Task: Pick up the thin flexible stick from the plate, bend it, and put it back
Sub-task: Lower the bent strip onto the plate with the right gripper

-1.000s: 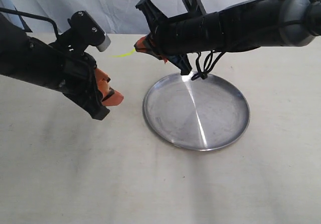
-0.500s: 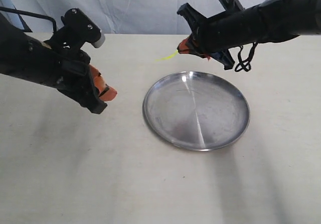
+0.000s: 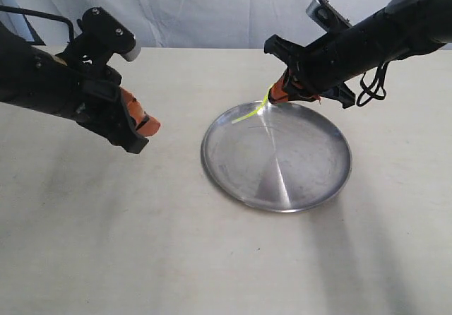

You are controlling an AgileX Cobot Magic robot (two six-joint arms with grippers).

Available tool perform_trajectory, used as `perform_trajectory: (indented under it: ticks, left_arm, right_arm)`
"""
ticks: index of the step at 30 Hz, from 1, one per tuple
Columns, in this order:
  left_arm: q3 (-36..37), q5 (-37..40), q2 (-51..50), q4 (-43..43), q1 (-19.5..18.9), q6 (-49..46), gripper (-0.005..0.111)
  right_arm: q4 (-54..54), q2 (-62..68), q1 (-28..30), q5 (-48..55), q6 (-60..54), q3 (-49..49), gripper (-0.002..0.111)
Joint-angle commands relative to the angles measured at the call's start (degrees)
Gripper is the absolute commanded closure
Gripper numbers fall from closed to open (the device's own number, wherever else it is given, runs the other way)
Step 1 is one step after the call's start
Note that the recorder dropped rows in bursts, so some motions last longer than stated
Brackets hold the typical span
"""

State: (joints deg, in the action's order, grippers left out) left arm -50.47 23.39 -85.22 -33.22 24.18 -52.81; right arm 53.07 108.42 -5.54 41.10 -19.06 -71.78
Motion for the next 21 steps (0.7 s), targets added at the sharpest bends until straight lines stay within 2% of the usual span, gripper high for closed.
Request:
perform_trajectory:
  ticks: [1,9,11,13,15,21]
  left_arm:
    - [0.16,-0.49,-0.14,-0.86,-0.15,0.36,0.051]
    - [0.16,-0.78,-0.14,-1.90,-0.15,0.36,0.051]
    - [0.16,-0.78,-0.14,-1.90,-0.15,0.36,0.051]
    - [0.16,-0.78,-0.14,-1.90,-0.15,0.36,0.051]
    - [0.16,-0.78,-0.14,-1.90,-0.15,0.36,0.051]
    - [0.16,-0.78,-0.14,-1.90,-0.15,0.36,0.051]
  right_arm:
    - [-4.59,-0.51,0.35,1.84,-0.30,0.07,0.108]
    - [-7.56,1.61,0.22,7.21,-0.30,0.07,0.107]
    - [-8.06,2.05,0.22,8.08,-0.30,0.07,0.098]
    - [-8.06,2.18,0.22,8.21,-0.30,0.07,0.080]
    - [-8.06,2.18,0.22,8.21,-0.30,0.07,0.068]
    - [-10.41,2.18,0.22,8.33,-0.40,0.07,0.066]
